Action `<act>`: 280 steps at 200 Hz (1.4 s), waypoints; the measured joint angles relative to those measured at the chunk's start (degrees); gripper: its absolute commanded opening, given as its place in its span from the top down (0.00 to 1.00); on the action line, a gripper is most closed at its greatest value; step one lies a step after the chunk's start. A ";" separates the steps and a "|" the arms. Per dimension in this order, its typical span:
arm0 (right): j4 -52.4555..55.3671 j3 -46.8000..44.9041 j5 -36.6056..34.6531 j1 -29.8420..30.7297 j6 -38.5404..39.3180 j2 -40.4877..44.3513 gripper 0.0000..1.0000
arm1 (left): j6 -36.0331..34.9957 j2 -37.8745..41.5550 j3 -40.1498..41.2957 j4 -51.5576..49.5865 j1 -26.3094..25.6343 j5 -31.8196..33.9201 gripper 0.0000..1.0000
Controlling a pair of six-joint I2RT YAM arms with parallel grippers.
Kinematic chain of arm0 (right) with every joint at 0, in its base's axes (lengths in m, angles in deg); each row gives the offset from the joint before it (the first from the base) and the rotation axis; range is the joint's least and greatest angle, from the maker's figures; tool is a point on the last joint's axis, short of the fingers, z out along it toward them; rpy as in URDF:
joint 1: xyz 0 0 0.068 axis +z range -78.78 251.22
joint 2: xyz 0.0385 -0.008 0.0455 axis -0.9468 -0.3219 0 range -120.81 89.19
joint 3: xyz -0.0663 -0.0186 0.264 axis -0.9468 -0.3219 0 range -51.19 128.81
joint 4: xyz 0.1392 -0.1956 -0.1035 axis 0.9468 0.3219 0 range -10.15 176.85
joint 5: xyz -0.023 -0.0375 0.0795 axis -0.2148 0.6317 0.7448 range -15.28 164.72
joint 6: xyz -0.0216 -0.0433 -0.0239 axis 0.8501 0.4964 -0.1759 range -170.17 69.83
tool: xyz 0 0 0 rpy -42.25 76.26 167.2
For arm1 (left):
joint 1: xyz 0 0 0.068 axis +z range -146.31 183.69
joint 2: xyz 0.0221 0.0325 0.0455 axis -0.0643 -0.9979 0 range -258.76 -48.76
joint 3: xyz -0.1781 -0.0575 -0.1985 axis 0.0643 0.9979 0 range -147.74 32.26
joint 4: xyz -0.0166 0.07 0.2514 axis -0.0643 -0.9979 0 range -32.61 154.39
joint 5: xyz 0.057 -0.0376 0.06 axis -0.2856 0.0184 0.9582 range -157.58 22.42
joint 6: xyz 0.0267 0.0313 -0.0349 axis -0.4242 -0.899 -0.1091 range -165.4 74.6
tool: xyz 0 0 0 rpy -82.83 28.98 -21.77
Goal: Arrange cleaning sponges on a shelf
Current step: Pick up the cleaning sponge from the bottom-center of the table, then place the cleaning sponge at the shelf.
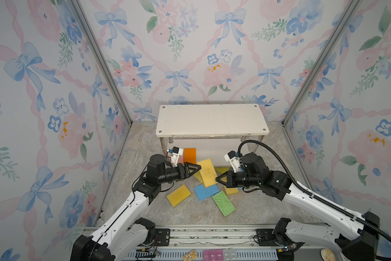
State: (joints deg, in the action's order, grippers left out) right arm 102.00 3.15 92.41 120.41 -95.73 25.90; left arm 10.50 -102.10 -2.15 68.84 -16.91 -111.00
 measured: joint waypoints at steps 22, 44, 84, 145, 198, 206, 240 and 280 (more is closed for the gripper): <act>-0.33 0.28 -4.37 1.33 -1.68 -1.92 1.00 | -3.82 4.00 -3.34 -9.70 2.89 8.17 0.02; -0.35 1.46 -9.60 1.62 -3.96 -5.92 1.00 | -6.56 10.08 -7.72 -17.77 3.93 19.80 0.02; -1.90 5.33 -18.25 1.60 -6.01 -13.16 1.00 | -8.00 17.25 -10.19 -23.87 3.93 31.28 0.02; -7.23 6.03 -26.80 1.60 -9.44 -22.67 1.00 | -13.55 18.36 -11.91 -28.79 3.93 35.39 0.02; -8.24 11.08 -28.68 1.11 -9.70 -28.70 1.00 | -17.53 21.46 -14.03 -29.90 2.73 37.03 0.02; -8.48 11.47 -28.59 0.98 -9.68 -29.27 1.00 | -17.99 21.51 -14.01 -30.34 2.73 37.03 0.02; -9.03 12.15 -28.00 -0.37 -9.07 -31.21 1.00 | -18.69 21.49 -13.99 -31.67 2.73 36.98 0.02; -9.66 12.74 -27.19 -1.68 -7.96 -33.11 1.00 | -19.76 21.38 -13.99 -31.82 2.62 36.96 0.02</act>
State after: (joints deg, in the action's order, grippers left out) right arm 92.34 15.90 65.22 118.73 -103.69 -7.21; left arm -9.26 -80.72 -16.14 37.02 -14.29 -74.04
